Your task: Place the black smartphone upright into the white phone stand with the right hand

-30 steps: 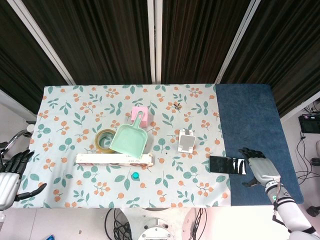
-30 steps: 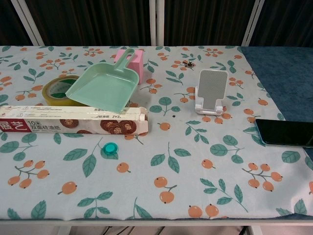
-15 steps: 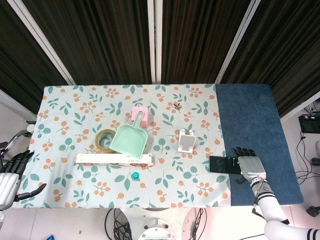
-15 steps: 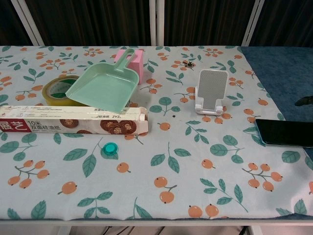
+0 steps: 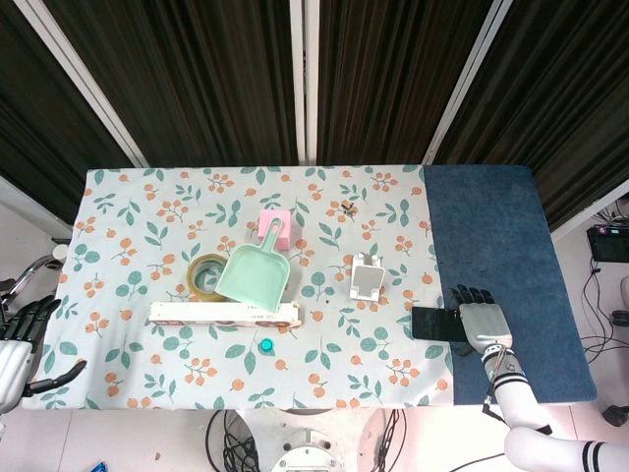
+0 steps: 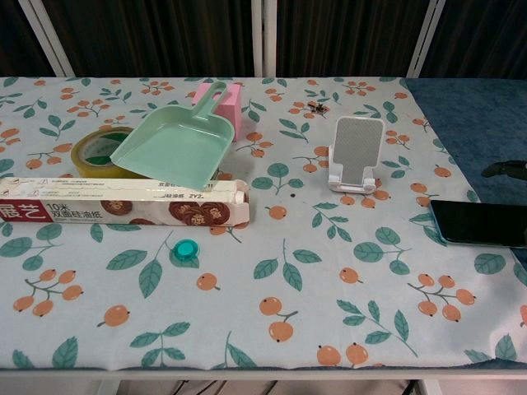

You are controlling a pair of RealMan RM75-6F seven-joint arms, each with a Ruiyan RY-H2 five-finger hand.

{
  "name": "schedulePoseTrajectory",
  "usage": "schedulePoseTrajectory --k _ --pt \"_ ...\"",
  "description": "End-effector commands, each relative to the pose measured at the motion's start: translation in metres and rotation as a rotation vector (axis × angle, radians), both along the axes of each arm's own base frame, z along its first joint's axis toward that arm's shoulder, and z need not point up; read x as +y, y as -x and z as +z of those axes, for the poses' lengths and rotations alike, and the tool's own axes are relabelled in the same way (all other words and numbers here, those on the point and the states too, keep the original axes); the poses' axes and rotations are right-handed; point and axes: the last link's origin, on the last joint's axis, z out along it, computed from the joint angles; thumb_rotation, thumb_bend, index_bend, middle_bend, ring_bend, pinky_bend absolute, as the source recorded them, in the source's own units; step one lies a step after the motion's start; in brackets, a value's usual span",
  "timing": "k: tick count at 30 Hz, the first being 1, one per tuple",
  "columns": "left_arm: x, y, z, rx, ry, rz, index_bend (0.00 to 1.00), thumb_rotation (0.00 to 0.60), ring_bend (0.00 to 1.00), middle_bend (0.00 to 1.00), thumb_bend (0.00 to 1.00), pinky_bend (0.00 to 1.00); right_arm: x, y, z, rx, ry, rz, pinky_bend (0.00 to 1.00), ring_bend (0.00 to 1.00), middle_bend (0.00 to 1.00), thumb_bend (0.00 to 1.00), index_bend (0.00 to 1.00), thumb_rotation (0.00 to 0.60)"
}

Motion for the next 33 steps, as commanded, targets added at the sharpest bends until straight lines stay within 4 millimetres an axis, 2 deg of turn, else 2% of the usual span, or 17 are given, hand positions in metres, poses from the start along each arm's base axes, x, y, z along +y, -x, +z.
schedulePoseTrajectory --k 1,10,24,33 --pt "0.0003 0.0000 -0.0002 0.000 0.000 0.000 0.05 0.154 0.07 0.05 0.12 0.20 0.0008 0.0001 -0.0015 0.002 -0.002 0.004 0.00 0.00 0.00 0.00 0.13 0.600" --pt "0.0000 0.0008 0.0011 -0.003 0.000 0.003 0.05 0.155 0.07 0.05 0.12 0.20 0.0008 -0.0001 -0.0035 0.006 -0.003 0.002 0.00 0.00 0.00 0.02 0.23 0.600" --pt "0.0007 0.0017 0.0016 -0.001 0.003 0.004 0.05 0.150 0.07 0.05 0.12 0.20 -0.0019 0.0022 -0.0029 -0.006 0.004 -0.012 0.00 0.00 0.00 0.06 0.24 0.600" --pt "0.0005 0.0023 0.0021 0.000 0.001 0.008 0.05 0.150 0.07 0.05 0.12 0.20 -0.0035 0.0016 -0.0040 -0.023 -0.003 -0.015 0.00 0.00 0.00 0.13 0.26 0.600"
